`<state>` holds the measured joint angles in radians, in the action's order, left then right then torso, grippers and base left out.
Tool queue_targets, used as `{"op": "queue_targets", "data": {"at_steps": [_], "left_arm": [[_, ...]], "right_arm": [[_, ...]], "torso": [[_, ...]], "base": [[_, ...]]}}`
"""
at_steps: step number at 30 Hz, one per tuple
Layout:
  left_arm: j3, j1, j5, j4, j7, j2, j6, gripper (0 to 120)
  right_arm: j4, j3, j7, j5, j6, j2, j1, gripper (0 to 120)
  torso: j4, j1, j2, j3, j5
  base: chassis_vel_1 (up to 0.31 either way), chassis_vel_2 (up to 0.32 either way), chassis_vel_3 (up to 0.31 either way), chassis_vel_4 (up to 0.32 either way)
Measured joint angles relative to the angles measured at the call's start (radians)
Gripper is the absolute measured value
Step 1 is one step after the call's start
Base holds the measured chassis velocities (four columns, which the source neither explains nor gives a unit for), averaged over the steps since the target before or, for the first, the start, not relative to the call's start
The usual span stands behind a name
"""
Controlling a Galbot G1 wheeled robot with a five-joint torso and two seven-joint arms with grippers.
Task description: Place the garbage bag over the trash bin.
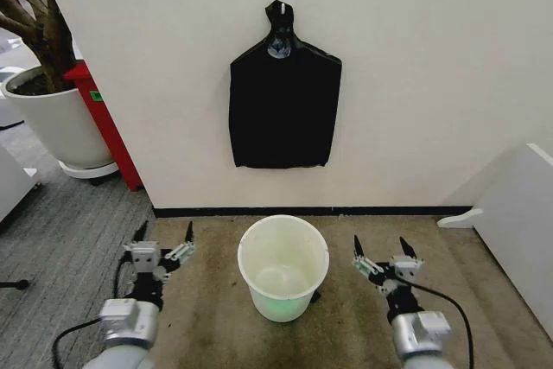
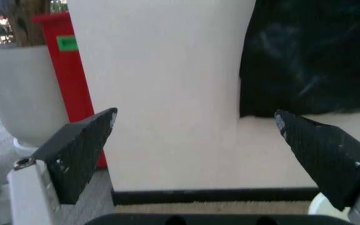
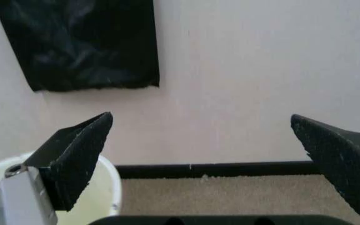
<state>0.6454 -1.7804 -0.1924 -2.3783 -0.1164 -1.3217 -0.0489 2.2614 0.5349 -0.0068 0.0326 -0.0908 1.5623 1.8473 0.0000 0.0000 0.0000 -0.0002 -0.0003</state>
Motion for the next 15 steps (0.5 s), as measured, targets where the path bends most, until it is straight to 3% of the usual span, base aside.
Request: {"op": "queue_targets", "data": {"at_steps": [4,9,15], "left_arm": [[0.035,-0.083,-0.069,-0.122,-0.042,0.065,-0.017,100],[0.061,-0.134,-0.101,-0.133,0.000,0.126,-0.029,100],[0.063,-0.158,-0.120,-0.132,0.024,0.133,-0.043,100]], "right_arm": [[0.123,-0.008,-0.005,0.017,-0.044,0.029,0.138,100],[0.196,-0.013,-0.008,0.027,-0.070,0.046,0.222,100],[0.199,-0.013,-0.009,0.027,-0.071,0.046,0.225,100]], "torso": [[-0.0001,0.000,0.000,0.000,0.0004],[-0.0003,0.000,0.000,0.000,0.0000],[0.0001,0.000,0.000,0.000,0.0001]], "base": [[0.000,0.000,0.000,0.000],[0.000,0.000,0.000,0.000],[0.000,0.000,0.000,0.000]]}}
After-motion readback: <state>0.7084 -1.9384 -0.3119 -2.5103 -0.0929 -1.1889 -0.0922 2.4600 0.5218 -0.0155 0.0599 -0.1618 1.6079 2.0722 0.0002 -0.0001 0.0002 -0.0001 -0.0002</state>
